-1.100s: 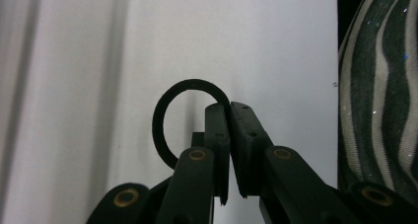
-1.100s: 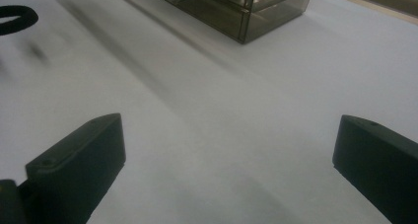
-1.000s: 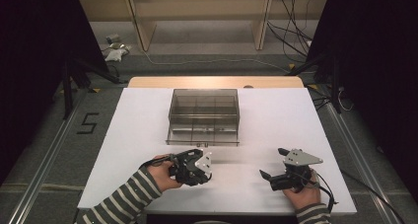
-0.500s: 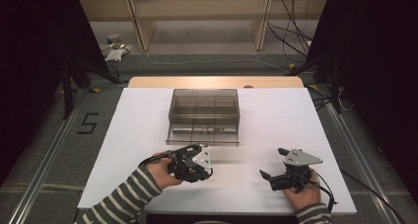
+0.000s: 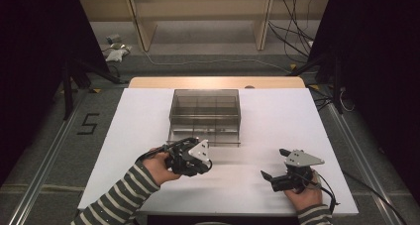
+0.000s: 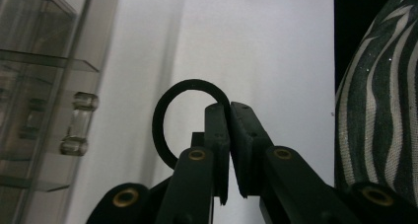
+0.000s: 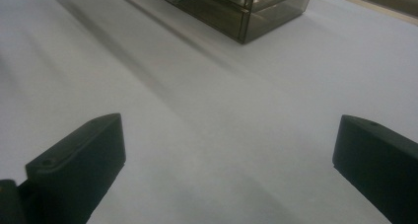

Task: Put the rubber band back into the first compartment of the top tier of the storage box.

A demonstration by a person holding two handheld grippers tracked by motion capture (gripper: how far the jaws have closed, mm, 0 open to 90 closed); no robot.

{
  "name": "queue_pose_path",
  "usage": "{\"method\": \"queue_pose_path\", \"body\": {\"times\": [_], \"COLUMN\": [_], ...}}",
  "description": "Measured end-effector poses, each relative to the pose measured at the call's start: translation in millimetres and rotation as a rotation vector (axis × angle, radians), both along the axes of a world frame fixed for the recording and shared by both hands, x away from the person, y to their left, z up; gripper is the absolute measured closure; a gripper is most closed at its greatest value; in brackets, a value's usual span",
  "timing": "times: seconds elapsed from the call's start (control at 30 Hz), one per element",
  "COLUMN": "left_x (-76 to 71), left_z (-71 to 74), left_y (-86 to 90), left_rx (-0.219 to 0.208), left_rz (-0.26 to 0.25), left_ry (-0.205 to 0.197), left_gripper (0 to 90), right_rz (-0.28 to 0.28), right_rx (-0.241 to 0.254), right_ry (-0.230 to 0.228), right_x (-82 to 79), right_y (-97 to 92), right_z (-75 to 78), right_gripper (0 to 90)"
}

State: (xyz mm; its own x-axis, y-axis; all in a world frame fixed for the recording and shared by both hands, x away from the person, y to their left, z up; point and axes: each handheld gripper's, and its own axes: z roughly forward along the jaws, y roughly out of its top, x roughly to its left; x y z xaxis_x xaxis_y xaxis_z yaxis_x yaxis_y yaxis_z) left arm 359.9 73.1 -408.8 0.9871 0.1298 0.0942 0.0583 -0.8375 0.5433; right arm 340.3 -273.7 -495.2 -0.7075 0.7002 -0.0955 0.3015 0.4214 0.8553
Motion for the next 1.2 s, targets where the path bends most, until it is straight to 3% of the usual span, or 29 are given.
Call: {"method": "queue_pose_path", "body": {"times": [0.43,1.2], "left_x": [10.2,23.9], "left_z": [25.3,46.1], "left_y": [13.4,29.3], "left_rx": [-0.034,-0.067], "left_rz": [0.044,0.118], "left_ry": [-0.037,-0.076], "left_gripper": [85.6,85.6], "right_rz": [0.000,0.000], "right_rx": [-0.004,-0.006], "right_ry": [-0.003,-0.005], "right_x": [0.2,0.1], "right_y": [0.4,0.5], "right_z": [-0.2,-0.2], "right_gripper": [0.6,0.6]}}
